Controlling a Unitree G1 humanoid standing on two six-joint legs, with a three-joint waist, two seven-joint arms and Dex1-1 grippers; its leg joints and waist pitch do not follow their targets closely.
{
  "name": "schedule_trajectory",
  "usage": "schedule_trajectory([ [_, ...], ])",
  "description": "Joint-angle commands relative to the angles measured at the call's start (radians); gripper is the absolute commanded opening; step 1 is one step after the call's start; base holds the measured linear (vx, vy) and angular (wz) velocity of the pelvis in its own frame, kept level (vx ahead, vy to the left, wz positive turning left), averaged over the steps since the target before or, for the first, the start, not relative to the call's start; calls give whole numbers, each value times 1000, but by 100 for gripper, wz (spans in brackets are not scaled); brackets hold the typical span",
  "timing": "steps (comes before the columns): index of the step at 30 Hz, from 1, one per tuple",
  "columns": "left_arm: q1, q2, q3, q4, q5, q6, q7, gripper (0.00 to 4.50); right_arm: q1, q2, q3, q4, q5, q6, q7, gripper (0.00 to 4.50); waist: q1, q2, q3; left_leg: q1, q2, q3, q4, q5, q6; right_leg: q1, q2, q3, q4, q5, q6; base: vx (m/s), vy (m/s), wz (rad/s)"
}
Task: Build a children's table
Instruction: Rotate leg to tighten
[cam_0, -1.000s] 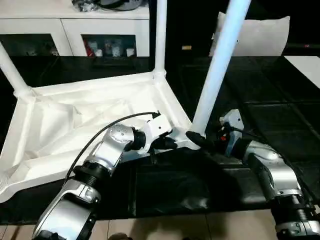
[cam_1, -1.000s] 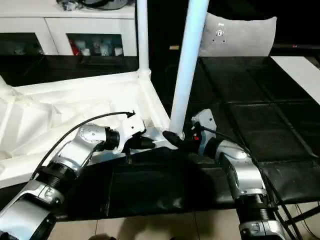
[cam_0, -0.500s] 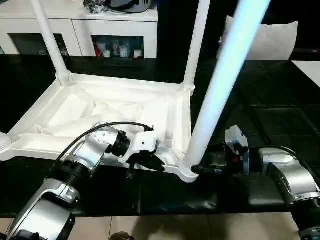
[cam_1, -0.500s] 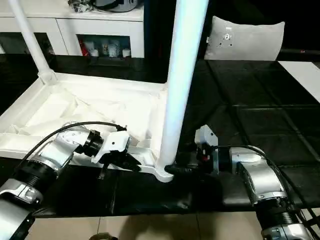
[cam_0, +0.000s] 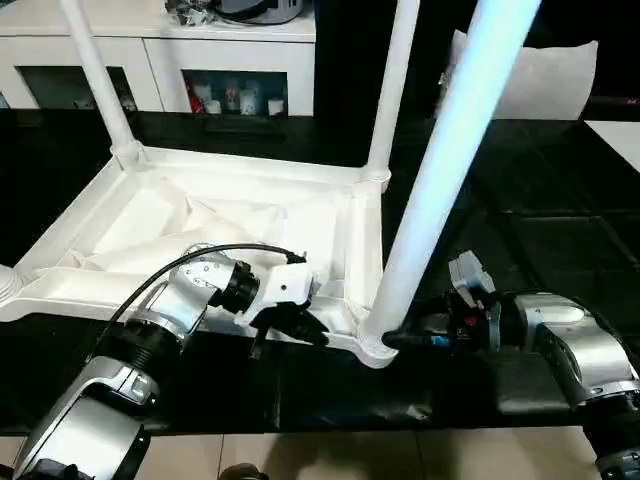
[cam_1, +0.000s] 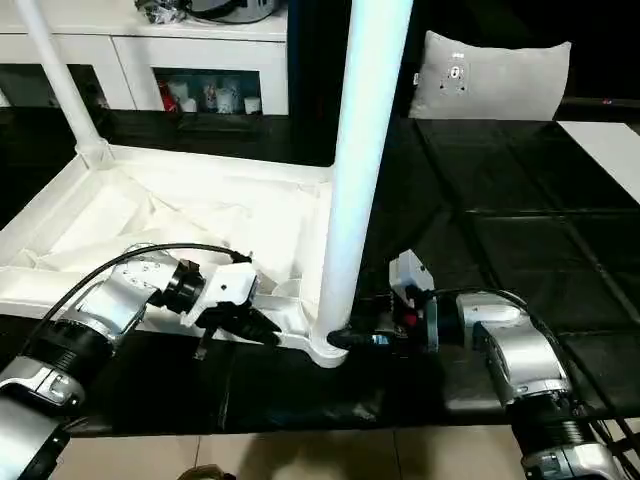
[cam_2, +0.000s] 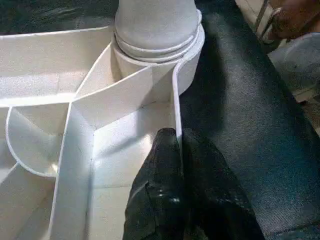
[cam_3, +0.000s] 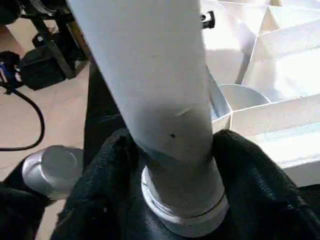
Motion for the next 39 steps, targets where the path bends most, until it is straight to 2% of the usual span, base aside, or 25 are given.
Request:
schedule_trajectory([
  [1,-16,-5,-23,-5,1,-11,-28,0,8,-11,19,-30,26,27,21,229,-2,-9,-68,9,26,2,-72,-192,50,56,-60,39,-70,-291,-203,0,0,0],
  [6,-12,-9,-14,-15,-4,25,-10,0,36,5,11,-70,47,69,-13,202,6,-9,-68,11,27,2,-73,-196,44,53,-61,40,-71,-307,-193,0,0,0],
  [8,-12,-29,4,-31,-4,105,53,0,58,38,13,-112,29,96,-98,197,8,-7,-66,11,27,1,-75,-196,36,52,-61,42,-72,-310,-188,0,0,0],
  [10,-11,-47,15,-52,-6,168,90,0,55,78,11,-107,-11,119,-204,196,3,-5,-61,12,25,-1,-81,-238,22,52,-62,40,-78,-379,-171,0,0,0],
  [11,-9,-54,16,-66,-4,194,104,0,49,103,6,-97,-27,123,-258,196,0,-6,-57,18,21,-2,-82,-272,9,47,-62,38,-88,-446,-154,0,0,0],
  [12,-7,-58,16,-74,-2,210,112,0,45,118,2,-91,-36,125,-292,196,-9,-7,-53,21,18,-7,-84,-305,-5,47,-65,34,-95,-525,-129,0,0,0],
  [14,-8,-74,20,-83,3,235,145,0,37,147,-4,-86,-42,136,-340,194,-24,-8,-52,26,15,-11,-83,-337,-12,43,-66,30,-109,-604,-94,0,0,0],
  [16,-9,-94,26,-91,9,264,182,0,29,176,-10,-82,-50,144,-395,192,-37,-7,-52,22,15,-15,-86,-334,-9,45,-65,27,-112,-606,-84,0,0,0],
  [17,-15,-148,42,-104,16,326,276,0,2,244,-28,-65,-71,169,-529,192,-45,-9,-53,17,14,-17,-87,-337,-4,50,-64,25,-113,-602,-79,0,0,0],
  [18,-16,-153,44,-106,17,332,285,0,0,249,-30,-63,-73,170,-542,192,-54,-5,-51,17,15,-17,-89,-344,-11,45,-62,24,-111,-596,-84,0,0,0],
  [20,-29,-231,69,-106,25,400,424,0,-36,328,-59,-27,-115,188,-734,191,-72,-7,-53,17,11,-18,-86,-347,-16,44,-62,22,-114,-597,-87,0,0,0],
  [22,-35,-256,80,-100,31,411,481,0,-45,347,-64,-15,-133,194,-783,191,-82,-7,-53,18,8,-17,-83,-349,-10,43,-60,20,-117,-595,-86,0,0,0],
  [23,-47,-304,103,-80,40,416,586,0,-63,378,-77,14,-151,198,-851,191,-86,-7,-57,15,8,-15,-83,-330,5,47,-60,23,-116,-557,-94,0,0,0],
  [24,-53,-339,118,-68,48,410,657,0,-79,401,-93,42,-152,190,-889,191,-85,4,-59,14,8,-16,-83,-321,6,48,-60,24,-112,-528,-104,0,0,0],
  [25,-54,-349,122,-65,50,407,673,0,-83,407,-97,51,-151,187,-898,191,-91,-1,-57,10,8,-13,-83,-318,10,47,-57,25,-115,-511,-110,0,0,0],
  [26,-55,-373,126,-59,57,395,712,0,-97,424,-109,75,-151,163,-925,191,-85,4,-64,14,8,-12,-81,-297,16,49,-59,28,-108,-459,-127,0,0,0],
  [27,-52,-380,125,-63,61,395,719,0,-101,432,-115,82,-149,154,-930,191,-87,3,-64,8,9,-12,-83,-283,20,52,-57,30,-107,-428,-134,0,0,0],
  [28,-48,-383,122,-70,63,393,717,0,-104,438,-120,85,-150,136,-932,225,-87,1,-65,6,9,-11,-82,-270,23,54,-55,30,-104,-400,-140,0,0,0],
  [29,-45,-382,117,-76,64,383,710,0,-107,439,-123,88,-153,110,-934,258,-82,2,-69,8,9,-6,-79,-243,35,55,-55,34,-96,-321,-166,0,0,0],
  [30,-40,-379,114,-86,67,383,702,0,-107,439,-124,84,-153,95,-927,258,-79,8,-69,7,8,-6,-79,-231,39,57,-54,34,-93,-297,-175,0,0,0],
  [32,-30,-356,103,-100,73,364,674,0,-94,422,-123,67,-159,60,-908,267,-76,6,-73,5,7,-3,-77,-190,54,63,-54,35,-88,-242,-194,0,0,0],
  [34,-27,-348,99,-102,74,355,670,0,-90,415,-123,64,-164,44,-903,300,-69,9,-78,0,8,-3,-74,-130,68,68,-55,36,-77,-172,-210,0,0,0],
  [35,-19,-320,90,-106,76,324,642,0,-70,386,-140,56,-164,9,-882,305,-63,13,-78,-1,10,-2,-72,-90,83,69,-54,36,-70,-109,-230,0,0,0],
  [37,-12,-304,90,-111,73,315,625,0,-55,367,-150,47,-159,-11,-865,325,-56,18,-83,0,12,-2,-68,-67,93,70,-54,38,-61,-56,-245,0,0,0],
  [39,-5,-286,90,-113,67,295,600,0,-39,347,-169,36,-146,-34,-842,336,-53,16,-85,-3,11,0,-64,-40,107,70,-51,39,-53,17,-264,0,0,0],
])
